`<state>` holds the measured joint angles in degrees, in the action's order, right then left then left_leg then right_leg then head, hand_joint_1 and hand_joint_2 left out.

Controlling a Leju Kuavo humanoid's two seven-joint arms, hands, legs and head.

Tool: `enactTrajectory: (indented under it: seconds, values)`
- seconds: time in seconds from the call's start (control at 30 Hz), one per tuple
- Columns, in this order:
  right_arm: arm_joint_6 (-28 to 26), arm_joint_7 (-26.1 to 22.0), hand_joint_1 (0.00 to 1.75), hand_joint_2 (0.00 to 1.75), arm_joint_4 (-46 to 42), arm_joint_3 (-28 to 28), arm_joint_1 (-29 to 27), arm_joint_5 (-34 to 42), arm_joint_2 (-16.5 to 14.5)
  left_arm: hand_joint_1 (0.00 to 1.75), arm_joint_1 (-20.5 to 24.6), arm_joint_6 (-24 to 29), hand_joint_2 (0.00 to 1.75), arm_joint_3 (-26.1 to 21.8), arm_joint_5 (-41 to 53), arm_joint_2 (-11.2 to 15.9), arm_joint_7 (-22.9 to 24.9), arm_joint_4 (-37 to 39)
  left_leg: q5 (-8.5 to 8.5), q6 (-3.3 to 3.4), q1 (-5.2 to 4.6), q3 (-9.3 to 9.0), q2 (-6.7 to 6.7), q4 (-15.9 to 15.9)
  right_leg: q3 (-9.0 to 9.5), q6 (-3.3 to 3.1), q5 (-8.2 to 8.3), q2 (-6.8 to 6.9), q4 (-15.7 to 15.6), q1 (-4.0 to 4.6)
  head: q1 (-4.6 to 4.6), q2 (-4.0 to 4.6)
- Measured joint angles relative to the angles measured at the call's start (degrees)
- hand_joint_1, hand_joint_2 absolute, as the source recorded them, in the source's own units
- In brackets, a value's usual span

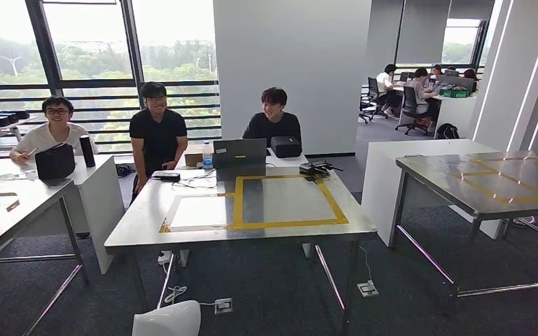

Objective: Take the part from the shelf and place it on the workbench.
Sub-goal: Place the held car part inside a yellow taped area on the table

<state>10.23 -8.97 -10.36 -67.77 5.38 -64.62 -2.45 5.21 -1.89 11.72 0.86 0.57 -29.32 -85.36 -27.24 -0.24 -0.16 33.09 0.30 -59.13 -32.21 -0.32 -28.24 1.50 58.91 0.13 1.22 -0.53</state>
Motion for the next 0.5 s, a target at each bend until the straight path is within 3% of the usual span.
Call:
enactTrajectory:
  seconds: [0.23, 0.5]
  values:
    - [0.25, -1.06, 0.00, 0.00, 0.00, 0.99, 3.84, -0.57, -1.32, 1.75, -0.03, 4.12, 1.75, -4.57, -1.09, 2.23, -1.61, -1.05, 0.09, -0.11, 0.04, -0.05, 0.01, 0.00, 0.01, -0.07, 0.01, 0.01, 0.08, 0.00, 0.00, -0.01]
    - [0.63, -0.90, 0.00, 0.00, 0.00, 2.59, 2.12, -1.62, -1.25, 1.75, -6.90, 4.96, 1.75, -11.46, -0.67, 4.34, -3.11, -9.08, -0.03, -0.23, 0.08, -0.03, -0.04, 0.02, -0.02, -0.25, -0.17, 0.08, 0.09, 0.01, -0.01, -0.01]
